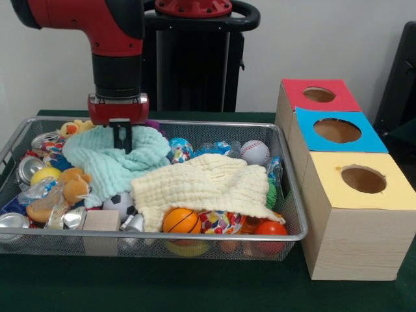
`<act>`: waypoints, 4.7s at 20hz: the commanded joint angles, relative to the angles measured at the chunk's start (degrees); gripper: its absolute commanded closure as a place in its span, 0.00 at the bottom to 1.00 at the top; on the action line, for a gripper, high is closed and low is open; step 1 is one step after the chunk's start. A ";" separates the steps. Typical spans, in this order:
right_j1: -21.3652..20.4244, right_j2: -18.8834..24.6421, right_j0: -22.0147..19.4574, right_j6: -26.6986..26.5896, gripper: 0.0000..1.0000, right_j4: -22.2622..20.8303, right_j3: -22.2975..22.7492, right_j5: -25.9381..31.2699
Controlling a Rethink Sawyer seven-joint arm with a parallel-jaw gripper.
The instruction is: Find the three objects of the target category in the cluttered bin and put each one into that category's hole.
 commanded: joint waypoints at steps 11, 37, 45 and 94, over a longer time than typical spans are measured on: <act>-2.16 5.21 6.84 2.29 1.00 10.25 -8.92 15.82; -8.80 2.56 12.19 3.67 1.00 18.42 -10.88 24.92; -7.96 2.22 12.78 3.21 1.00 19.21 -13.40 26.11; -7.38 -8.91 30.25 15.17 1.00 28.24 -20.29 30.03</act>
